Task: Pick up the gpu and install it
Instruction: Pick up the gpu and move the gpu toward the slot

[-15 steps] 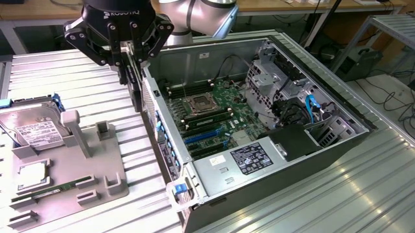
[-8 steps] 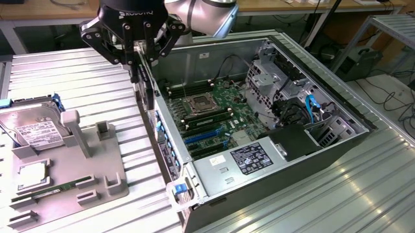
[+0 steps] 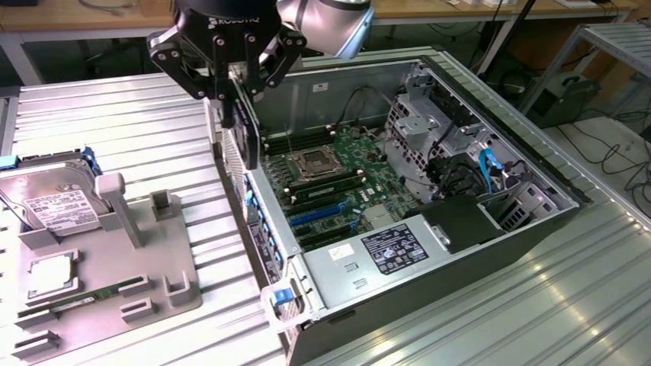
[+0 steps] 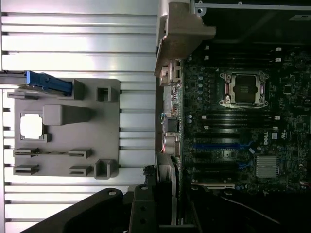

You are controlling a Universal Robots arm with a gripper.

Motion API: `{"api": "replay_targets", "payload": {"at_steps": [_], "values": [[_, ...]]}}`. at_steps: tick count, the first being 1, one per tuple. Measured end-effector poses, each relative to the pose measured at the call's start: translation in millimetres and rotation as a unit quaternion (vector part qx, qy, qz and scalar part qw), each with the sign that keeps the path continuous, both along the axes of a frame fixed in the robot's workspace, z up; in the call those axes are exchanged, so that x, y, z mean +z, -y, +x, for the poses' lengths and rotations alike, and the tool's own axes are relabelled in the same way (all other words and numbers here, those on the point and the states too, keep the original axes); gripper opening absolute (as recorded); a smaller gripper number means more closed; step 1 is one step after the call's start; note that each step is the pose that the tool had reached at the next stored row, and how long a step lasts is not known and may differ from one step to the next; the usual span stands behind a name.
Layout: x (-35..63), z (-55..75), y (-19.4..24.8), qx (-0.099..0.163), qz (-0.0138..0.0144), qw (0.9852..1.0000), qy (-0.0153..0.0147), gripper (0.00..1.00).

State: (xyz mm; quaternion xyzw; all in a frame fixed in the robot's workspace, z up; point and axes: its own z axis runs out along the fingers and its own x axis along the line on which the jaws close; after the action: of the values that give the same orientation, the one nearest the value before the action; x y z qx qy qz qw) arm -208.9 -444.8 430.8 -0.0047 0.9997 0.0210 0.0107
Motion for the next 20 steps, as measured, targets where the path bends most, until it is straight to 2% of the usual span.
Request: {"api": "replay_targets", "payload": {"at_steps": [10, 20], "values": [[-1.4, 12.9, 0.0, 0.000, 0.0000, 1.0000, 0.0003, 0.28], [-3.7, 20.2, -0.6, 0.013, 0.0000, 0.9999, 0.0006, 0.28]]}}
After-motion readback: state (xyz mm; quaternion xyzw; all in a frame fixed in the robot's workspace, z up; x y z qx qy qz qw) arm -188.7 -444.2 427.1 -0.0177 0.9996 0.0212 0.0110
